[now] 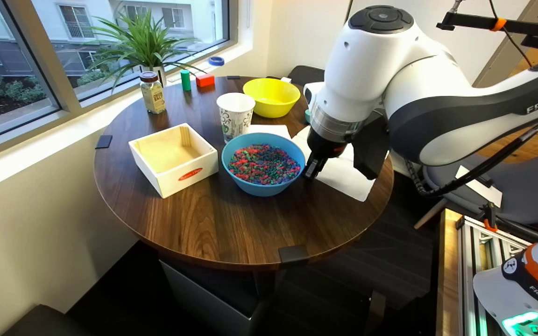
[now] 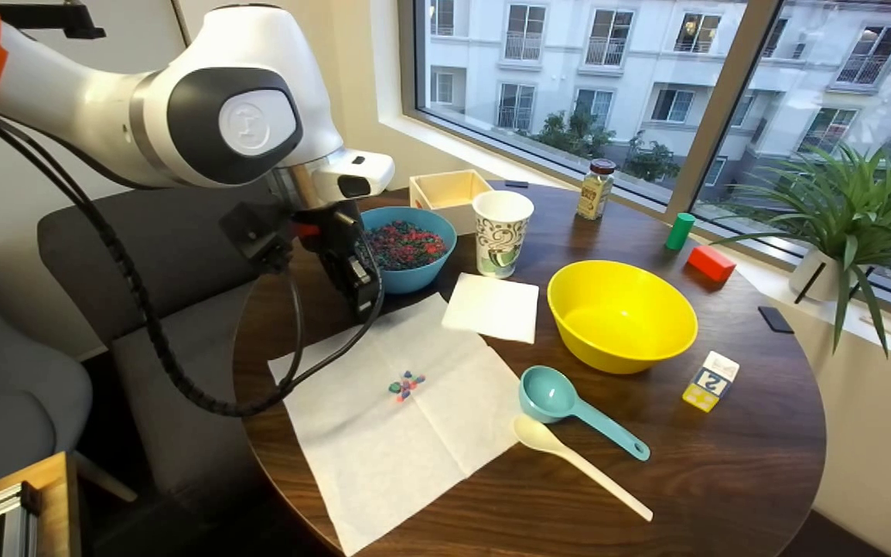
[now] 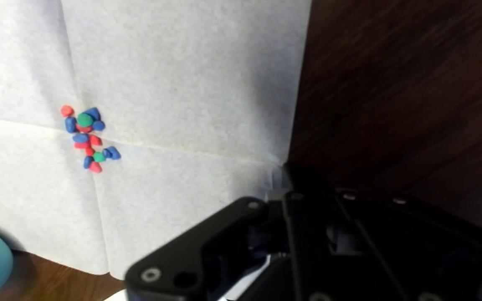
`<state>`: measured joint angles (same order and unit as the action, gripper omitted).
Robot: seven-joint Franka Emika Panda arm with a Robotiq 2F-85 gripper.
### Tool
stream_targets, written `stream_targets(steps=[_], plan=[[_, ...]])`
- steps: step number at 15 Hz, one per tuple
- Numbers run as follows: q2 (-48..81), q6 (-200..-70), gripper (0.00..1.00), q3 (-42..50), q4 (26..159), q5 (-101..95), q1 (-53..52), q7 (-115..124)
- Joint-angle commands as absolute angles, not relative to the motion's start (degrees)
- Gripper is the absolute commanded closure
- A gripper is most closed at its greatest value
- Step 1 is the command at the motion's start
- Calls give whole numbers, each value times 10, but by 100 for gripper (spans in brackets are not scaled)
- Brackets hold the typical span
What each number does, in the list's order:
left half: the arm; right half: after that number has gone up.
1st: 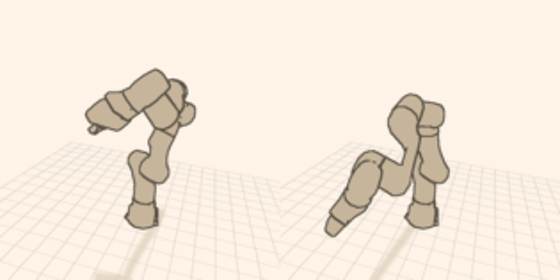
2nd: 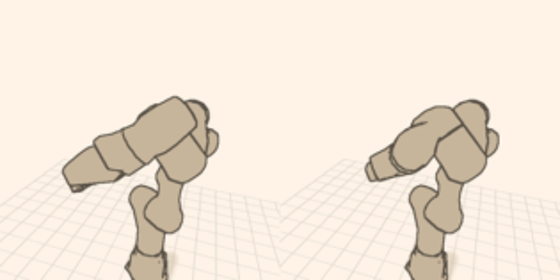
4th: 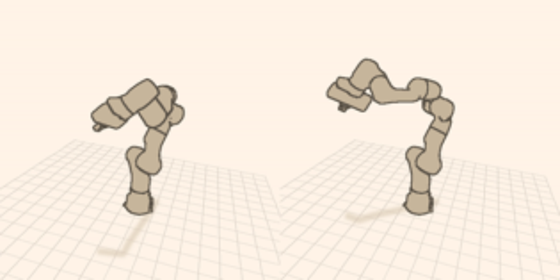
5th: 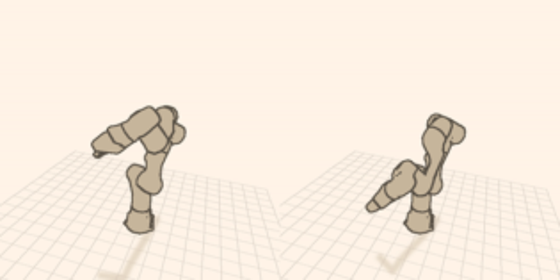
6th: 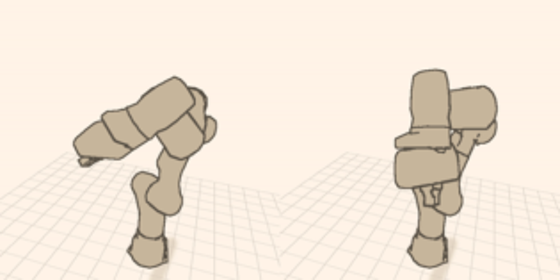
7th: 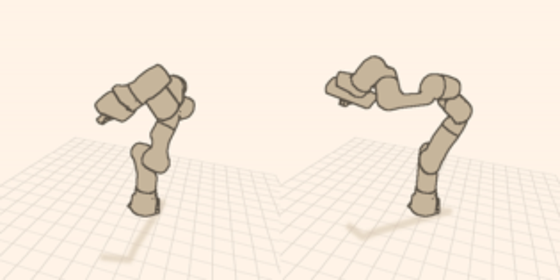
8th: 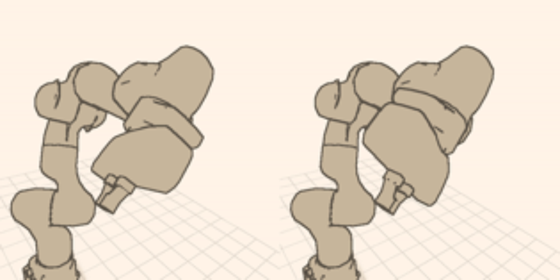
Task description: Put some of the contents of the blue bowl onto the napkin on the right and then fold the napkin
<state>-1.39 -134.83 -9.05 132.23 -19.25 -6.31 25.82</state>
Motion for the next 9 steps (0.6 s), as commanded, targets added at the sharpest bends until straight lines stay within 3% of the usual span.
stream_targets(steps=[1,2,3,4,9], plan=[[-12,-1363,99,-85,1335,-194,-64,260],[-13,-1359,99,-85,1334,-191,-65,256],[-15,-1357,72,-86,1334,-192,-65,255],[-18,-1354,70,-86,1334,-190,-65,252],[-41,-1340,34,-83,1346,-187,-65,227]])
